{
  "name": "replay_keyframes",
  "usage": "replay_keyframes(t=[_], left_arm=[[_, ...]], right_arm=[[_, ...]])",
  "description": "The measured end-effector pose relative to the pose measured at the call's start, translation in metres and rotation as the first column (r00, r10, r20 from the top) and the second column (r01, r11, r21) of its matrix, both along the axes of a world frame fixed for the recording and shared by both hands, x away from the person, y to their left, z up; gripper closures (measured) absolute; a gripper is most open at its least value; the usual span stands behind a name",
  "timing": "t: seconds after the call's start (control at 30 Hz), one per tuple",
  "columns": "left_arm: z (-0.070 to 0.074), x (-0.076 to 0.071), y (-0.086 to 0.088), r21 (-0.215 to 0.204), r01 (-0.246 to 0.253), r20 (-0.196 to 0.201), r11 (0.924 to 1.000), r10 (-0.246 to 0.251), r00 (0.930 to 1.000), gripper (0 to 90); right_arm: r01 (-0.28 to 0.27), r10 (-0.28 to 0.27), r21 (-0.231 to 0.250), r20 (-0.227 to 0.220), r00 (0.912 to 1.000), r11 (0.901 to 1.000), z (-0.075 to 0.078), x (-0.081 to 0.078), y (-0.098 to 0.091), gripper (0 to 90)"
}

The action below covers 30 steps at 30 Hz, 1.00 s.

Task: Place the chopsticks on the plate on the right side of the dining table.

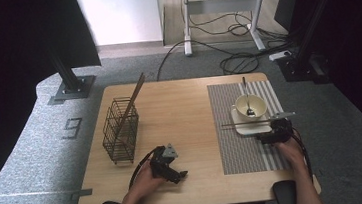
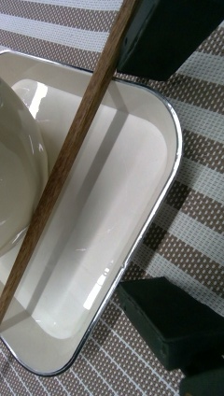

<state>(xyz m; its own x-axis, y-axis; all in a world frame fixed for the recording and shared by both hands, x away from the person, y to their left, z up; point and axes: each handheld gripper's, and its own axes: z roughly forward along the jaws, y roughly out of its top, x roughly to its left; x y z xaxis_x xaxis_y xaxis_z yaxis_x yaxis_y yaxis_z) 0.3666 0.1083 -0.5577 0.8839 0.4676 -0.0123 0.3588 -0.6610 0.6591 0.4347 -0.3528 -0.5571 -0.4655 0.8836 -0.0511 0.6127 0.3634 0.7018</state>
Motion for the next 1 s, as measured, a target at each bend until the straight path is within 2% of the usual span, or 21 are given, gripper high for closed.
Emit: replay_keyframes(t=[0.5, 0.57, 0.83, 1.0], left_arm=[[0.0, 0.0, 0.0, 0.0, 0.0, 0.0, 1.0, 0.0, 1.0, 0.0], [0.0, 0.0, 0.0, 0.0, 0.0, 0.0, 1.0, 0.0, 1.0, 0.0], [0.0, 0.0, 0.0, -0.001, 0.0, 0.0, 1.0, 0.0, 1.0, 0.0], [0.0, 0.0, 0.0, -0.001, -0.001, -0.001, 1.0, 0.001, 1.0, 0.0]], right_arm=[[0.0, 0.0, -0.01, 0.0, 1.0, 0.9999, 0.003, -0.004, 0.001, 0.0], [-0.004, 0.004, -0.005, -0.007, 1.0, 1.0, 0.005, -0.007, 0.002, 0.0], [-0.021, 0.021, 0.012, 0.037, 0.9991, 0.9997, 0.009, -0.025, 0.005, 0.0], [-0.036, 0.036, 0.011, 0.044, 0.9984, 0.9993, 0.011, -0.036, 0.012, 0.0]])
